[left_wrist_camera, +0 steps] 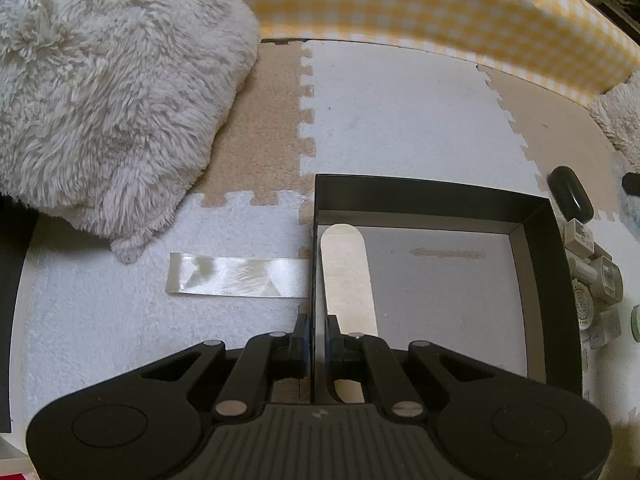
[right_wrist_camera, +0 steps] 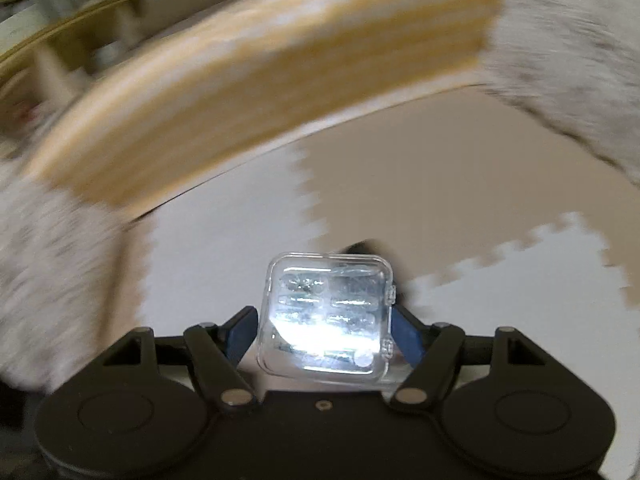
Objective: Organize rigid objects
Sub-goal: 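Lower the screw case into the black tray beside the stick and release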
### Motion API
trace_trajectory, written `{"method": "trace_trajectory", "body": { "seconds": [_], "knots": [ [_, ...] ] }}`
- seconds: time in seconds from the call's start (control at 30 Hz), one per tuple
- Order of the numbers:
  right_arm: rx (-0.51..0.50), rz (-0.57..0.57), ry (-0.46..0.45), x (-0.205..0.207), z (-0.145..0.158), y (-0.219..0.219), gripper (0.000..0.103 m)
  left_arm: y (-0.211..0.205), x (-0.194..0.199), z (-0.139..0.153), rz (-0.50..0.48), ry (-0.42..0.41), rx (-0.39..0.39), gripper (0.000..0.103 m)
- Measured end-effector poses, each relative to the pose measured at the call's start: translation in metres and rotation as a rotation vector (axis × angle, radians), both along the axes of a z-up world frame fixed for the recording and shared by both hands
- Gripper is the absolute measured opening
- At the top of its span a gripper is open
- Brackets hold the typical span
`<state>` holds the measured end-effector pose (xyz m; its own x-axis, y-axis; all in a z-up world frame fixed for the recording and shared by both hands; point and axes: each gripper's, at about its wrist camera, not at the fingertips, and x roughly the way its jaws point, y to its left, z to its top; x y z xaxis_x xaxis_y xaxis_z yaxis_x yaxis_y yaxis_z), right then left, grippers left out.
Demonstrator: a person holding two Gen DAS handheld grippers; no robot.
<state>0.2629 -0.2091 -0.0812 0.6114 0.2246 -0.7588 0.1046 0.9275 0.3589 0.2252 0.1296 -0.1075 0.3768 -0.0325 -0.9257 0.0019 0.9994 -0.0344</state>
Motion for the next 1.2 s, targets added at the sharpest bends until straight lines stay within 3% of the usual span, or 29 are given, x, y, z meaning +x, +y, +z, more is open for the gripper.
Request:
{"method": "trace_trajectory", "body": {
  "seconds": [0.17, 0.3, 0.57, 0.8, 0.93, 1.07, 1.2],
  "knots": [
    [0.052, 0.185, 0.029, -0.023, 0.004, 0.069, 0.074, 0.001, 0.0, 0.0, 0.004, 0.001, -0.009, 0.006],
    [0.07, 0.267, 0.087, -0.031, -0.01, 0.111, 0.074, 0.002, 0.0, 0.0, 0.007, 0.001, -0.017, 0.006],
    [0.008, 0.244, 0.189, -0.014, -0.046, 0.16, 0.074, 0.005, 0.0, 0.0, 0.01, 0.0, -0.038, 0.006],
    [-0.183, 0.243, 0.171, -0.001, -0.064, 0.196, 0.074, 0.005, 0.0, 0.0, 0.005, -0.003, -0.046, 0.009],
    [-0.151, 0.206, 0.24, 0.01, -0.077, 0.202, 0.074, 0.007, 0.0, 0.001, 0.004, -0.004, -0.052, 0.009],
    [-0.185, 0.217, 0.232, 0.013, -0.083, 0.213, 0.074, 0.006, -0.001, 0.0, 0.0, -0.004, -0.053, 0.009],
    [-0.155, 0.227, 0.249, 0.015, -0.083, 0.218, 0.074, 0.005, -0.001, 0.0, -0.002, -0.005, -0.051, 0.009]
  ]
}}
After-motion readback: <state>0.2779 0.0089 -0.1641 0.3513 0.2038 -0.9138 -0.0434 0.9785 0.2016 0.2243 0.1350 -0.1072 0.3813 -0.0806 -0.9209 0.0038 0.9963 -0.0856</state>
